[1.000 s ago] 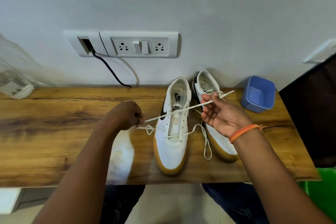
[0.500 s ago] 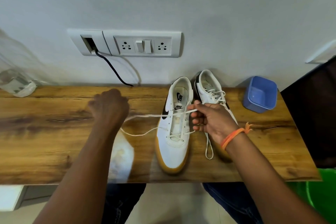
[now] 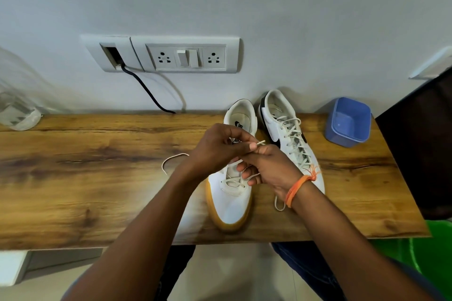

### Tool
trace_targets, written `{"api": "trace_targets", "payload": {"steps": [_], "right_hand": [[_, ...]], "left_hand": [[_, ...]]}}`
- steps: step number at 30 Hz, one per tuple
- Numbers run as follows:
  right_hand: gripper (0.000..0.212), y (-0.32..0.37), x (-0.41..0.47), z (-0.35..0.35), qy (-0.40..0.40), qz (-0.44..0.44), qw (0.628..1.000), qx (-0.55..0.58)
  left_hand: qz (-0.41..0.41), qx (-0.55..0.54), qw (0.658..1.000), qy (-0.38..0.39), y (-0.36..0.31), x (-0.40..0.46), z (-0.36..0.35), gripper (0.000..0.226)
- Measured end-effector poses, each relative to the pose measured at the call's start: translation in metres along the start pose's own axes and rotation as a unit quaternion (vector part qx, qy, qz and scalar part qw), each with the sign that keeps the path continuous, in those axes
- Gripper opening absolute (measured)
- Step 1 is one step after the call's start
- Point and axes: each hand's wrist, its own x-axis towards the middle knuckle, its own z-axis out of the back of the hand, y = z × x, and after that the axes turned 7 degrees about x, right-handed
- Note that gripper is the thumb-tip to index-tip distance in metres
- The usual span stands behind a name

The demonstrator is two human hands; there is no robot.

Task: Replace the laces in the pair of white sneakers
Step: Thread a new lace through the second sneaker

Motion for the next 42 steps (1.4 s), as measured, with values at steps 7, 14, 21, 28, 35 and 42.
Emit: {"api": "trace_targets", "payload": {"steps": [7,14,21,28,35,42], "right_hand": [[0.013,0.003,-0.002,0.012,0.002,0.017,0.999,-0.033],[0.007,0.005,0.002,0.03,-0.084,0.068,0.989,-0.103],[0.012,-0.01,0.01,0.032,-0.097,0.09,0.955,-0.265],[0.013,-0.016,0.01,0.034,-0.071,0.081,0.933,-0.343],[0.016,-0.016,0.011,0.032,-0.052,0.076,0.931,-0.354],[0.007,-0.023,0.014,0.022,-0.071,0.105,0.92,-0.371]], "left_hand": [[0.019,-0.057,0.998,-0.033,0.003,0.004,0.001,0.011],[0.018,0.345,0.938,-0.024,0.029,0.002,0.003,0.013],[-0.06,0.548,0.83,-0.084,0.036,-0.004,-0.022,0.017],[0.071,0.39,0.916,-0.06,0.038,0.003,-0.03,0.014],[0.095,0.313,0.944,-0.039,0.035,0.005,-0.03,0.009],[0.178,0.135,0.975,-0.011,0.039,0.007,-0.032,0.017]]}}
